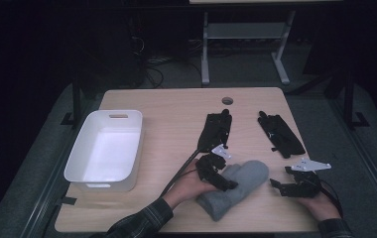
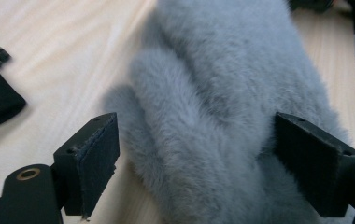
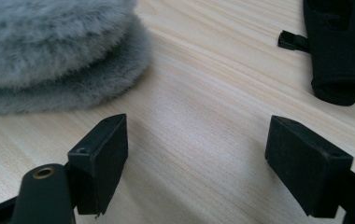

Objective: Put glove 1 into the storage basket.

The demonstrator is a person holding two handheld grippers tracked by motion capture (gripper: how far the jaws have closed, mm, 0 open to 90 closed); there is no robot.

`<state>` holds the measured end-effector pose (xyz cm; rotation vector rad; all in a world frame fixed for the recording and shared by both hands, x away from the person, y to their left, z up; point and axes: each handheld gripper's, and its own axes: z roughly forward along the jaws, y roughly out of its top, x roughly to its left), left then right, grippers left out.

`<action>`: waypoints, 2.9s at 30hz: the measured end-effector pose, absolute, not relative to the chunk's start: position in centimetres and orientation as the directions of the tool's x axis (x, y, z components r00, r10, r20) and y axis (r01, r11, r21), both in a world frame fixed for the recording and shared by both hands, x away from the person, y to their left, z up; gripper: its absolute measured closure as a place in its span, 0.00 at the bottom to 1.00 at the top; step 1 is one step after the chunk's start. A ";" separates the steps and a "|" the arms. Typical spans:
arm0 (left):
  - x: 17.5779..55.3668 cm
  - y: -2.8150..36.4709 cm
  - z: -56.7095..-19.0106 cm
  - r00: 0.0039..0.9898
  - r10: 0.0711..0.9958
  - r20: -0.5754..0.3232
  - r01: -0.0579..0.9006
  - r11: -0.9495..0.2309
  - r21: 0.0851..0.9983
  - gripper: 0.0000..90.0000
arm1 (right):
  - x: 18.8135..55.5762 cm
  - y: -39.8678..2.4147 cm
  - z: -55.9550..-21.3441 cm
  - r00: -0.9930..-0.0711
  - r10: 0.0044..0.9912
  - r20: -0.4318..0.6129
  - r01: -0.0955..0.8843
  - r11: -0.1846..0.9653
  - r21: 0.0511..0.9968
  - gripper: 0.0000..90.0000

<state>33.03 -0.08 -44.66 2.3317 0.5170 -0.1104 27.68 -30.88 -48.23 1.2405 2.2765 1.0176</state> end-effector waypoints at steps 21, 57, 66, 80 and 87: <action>33.2 -0.1 -46.1 0.901 0.284 -0.327 0.430 -0.679 0.595 0.46 | 27.7 -30.9 -48.2 -0.553 0.833 0.029 0.577 0.357 0.734 0.23; 33.3 4.1 -40.1 0.934 0.271 -0.234 0.358 -0.671 0.649 0.79 | 27.7 -30.9 -48.2 -0.552 0.833 0.031 0.579 0.356 0.733 0.23; 33.9 6.5 -38.0 0.928 0.307 -0.210 0.367 -0.661 0.655 0.79 | 27.7 -30.9 -48.2 -0.552 0.833 0.030 0.579 0.357 0.733 0.23; 35.4 12.6 -33.7 0.889 0.425 -0.170 0.417 -0.597 0.685 0.78 | 27.7 -30.9 -48.2 -0.552 0.833 0.030 0.580 0.358 0.732 0.22; 35.8 16.6 -31.8 0.850 0.504 -0.156 0.455 -0.551 0.700 0.78 | 27.7 -30.9 -48.2 -0.552 0.833 0.030 0.580 0.358 0.732 0.22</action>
